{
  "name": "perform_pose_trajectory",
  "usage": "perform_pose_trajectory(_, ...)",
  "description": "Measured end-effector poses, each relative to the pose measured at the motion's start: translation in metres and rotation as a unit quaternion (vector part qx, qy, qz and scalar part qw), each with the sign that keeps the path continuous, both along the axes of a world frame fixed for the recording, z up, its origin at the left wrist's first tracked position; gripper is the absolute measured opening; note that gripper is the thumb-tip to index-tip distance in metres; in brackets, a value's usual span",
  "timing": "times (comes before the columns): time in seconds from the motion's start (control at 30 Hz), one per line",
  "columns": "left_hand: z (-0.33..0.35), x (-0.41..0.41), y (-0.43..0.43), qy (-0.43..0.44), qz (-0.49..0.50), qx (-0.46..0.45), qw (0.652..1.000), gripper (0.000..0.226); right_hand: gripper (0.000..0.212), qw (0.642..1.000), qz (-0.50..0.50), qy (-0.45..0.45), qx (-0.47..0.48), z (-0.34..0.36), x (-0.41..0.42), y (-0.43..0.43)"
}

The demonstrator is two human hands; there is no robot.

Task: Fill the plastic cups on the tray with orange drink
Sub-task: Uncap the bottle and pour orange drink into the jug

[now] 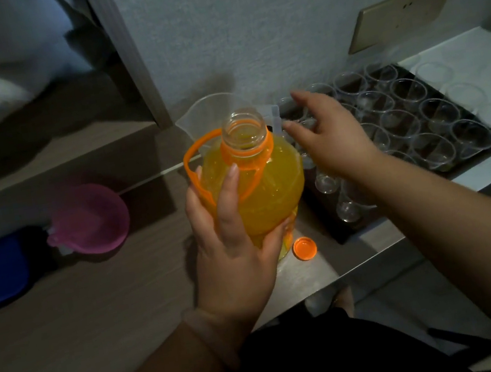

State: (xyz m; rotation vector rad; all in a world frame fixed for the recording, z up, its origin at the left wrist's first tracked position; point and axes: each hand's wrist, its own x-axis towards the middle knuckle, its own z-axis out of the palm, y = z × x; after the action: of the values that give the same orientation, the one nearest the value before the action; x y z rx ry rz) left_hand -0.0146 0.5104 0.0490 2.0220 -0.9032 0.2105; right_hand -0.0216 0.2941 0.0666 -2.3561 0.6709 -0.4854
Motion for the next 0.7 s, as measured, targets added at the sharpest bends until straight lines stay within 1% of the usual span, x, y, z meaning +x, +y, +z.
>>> perform_pose_trajectory(0.07,-0.001,-0.001,0.001,-0.006,0.008,-0.003,1.0,0.086,0.062,0.998,0.03,0.052,-0.025,0.007,0.016,-0.004)
perform_pose_trajectory(0.17,-0.002,-0.002,0.003,-0.006,0.016,-0.013,1.0,0.085,0.066,0.994,0.053,0.092,0.006,0.01,0.034,-0.006)
perform_pose_trajectory(0.23,-0.001,-0.002,0.004,-0.005,0.02,-0.017,1.0,0.085,0.062,0.992,0.053,0.118,0.015,0.008,0.041,-0.006)
perform_pose_trajectory(0.27,-0.001,-0.002,0.004,-0.004,0.023,-0.018,1.0,0.085,0.055,0.991,0.05,0.122,0.003,0.005,0.043,-0.006)
perform_pose_trajectory(0.33,0.0,-0.003,0.006,-0.001,0.028,-0.017,0.999,0.084,0.036,0.992,0.042,0.114,-0.035,0.001,0.042,-0.004)
perform_pose_trajectory(0.37,0.0,-0.003,0.008,-0.001,0.028,-0.016,0.999,0.084,0.031,0.992,0.038,0.109,-0.05,-0.001,0.039,-0.003)
perform_pose_trajectory(0.5,-0.001,-0.004,0.015,0.0,0.021,-0.012,1.0,0.085,0.028,0.991,0.022,0.106,-0.074,-0.005,0.021,0.003)
perform_pose_trajectory(0.7,-0.001,-0.002,0.02,0.002,0.014,-0.014,1.0,0.087,0.019,0.994,0.01,0.083,-0.063,-0.01,-0.007,0.011)
